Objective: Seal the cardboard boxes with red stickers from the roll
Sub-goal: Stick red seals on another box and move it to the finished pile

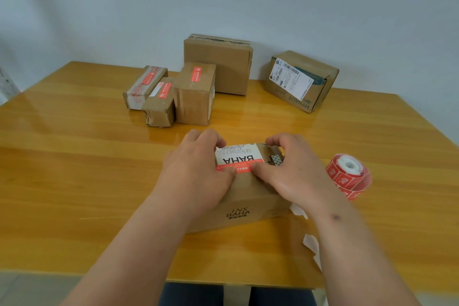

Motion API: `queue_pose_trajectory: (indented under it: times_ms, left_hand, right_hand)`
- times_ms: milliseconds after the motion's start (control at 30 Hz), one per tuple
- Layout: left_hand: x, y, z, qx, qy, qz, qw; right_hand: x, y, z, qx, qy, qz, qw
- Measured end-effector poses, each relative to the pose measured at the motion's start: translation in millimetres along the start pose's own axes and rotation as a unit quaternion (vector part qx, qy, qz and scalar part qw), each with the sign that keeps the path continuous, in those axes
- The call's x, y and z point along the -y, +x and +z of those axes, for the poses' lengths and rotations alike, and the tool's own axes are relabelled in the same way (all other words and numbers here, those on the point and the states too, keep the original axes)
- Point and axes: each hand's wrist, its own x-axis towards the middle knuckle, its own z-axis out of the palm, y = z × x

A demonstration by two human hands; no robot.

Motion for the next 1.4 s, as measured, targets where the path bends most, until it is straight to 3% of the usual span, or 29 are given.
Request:
queue_pose_trajectory:
  times_ms: [200, 667, 867, 1233, 1400]
  left_hand:
    - [-1, -1, -1, -0.009, -0.015, 0.004, 1.000]
    - [12, 4, -2, -0.030, -0.048, -0.003, 0.998]
    - [16, 4, -6, 0.019, -0.042, 0.023, 0.999]
    - [18, -4, -13, 0.007, -0.037, 0.036, 0.999]
    - [20, -4, -31, 0.119, 0.126, 0.024, 0.985]
  right_hand:
    - [6, -3, 6, -0.010, -0.036, -0.003, 0.999]
    - [-2, 6, 4, -0.038, -0.006, 0.020, 0.999]
    - [-3, 1, 1, 0.018, 0.003, 0.004, 1.000]
    - [-1, -6, -8, 0.071, 0.033, -0.010, 0.997]
    - [9, -8, -12, 0.191, 0.046, -0.062, 0.979]
